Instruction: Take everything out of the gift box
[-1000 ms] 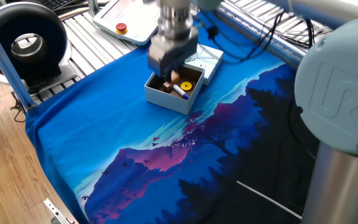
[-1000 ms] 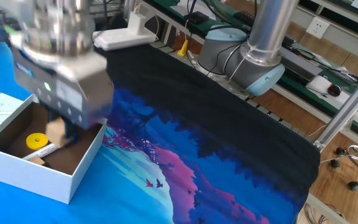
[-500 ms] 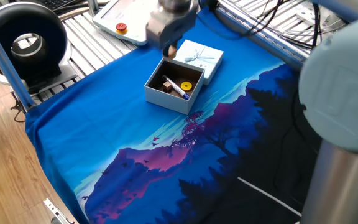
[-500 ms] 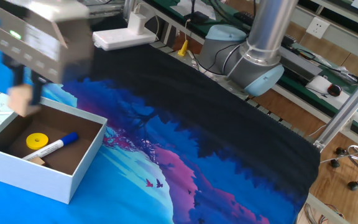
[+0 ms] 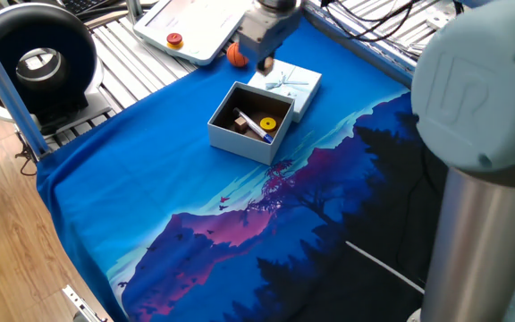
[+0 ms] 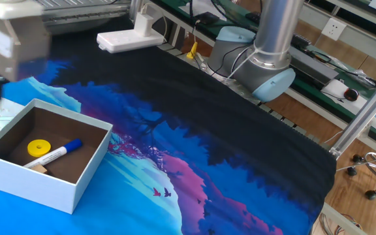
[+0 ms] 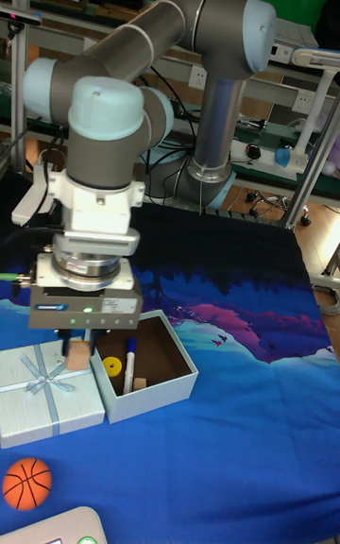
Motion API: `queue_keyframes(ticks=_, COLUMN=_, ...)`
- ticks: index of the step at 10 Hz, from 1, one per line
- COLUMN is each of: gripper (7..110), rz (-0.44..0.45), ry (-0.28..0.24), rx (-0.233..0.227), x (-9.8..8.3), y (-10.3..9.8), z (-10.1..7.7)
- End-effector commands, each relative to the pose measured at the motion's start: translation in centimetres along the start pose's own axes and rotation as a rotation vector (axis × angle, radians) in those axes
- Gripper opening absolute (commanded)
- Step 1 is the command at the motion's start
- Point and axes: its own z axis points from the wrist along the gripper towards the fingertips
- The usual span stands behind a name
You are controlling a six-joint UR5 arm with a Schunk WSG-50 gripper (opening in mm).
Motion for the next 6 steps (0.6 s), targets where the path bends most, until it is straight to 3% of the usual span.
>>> queue_keyframes(ticks=1, gripper=7, rz=-0.03, ry=-0.014, rx=-0.007, x=0.4, y=-2.0, z=2.4)
queue_keyframes(ticks=4, gripper=7, rz=-0.134, ry=-0.007, rx=-0.036, x=1.5, y=-2.0, z=3.9)
queue_keyframes(ticks=5, gripper=7, rz=-0.189, ry=-0.005, rx=-0.042, x=1.7, y=-1.9, z=3.8)
queue_keyframes(ticks=6, gripper=7, rz=-0.247, ry=-0.034, rx=-0.044, x=1.0, y=-1.7, z=3.4)
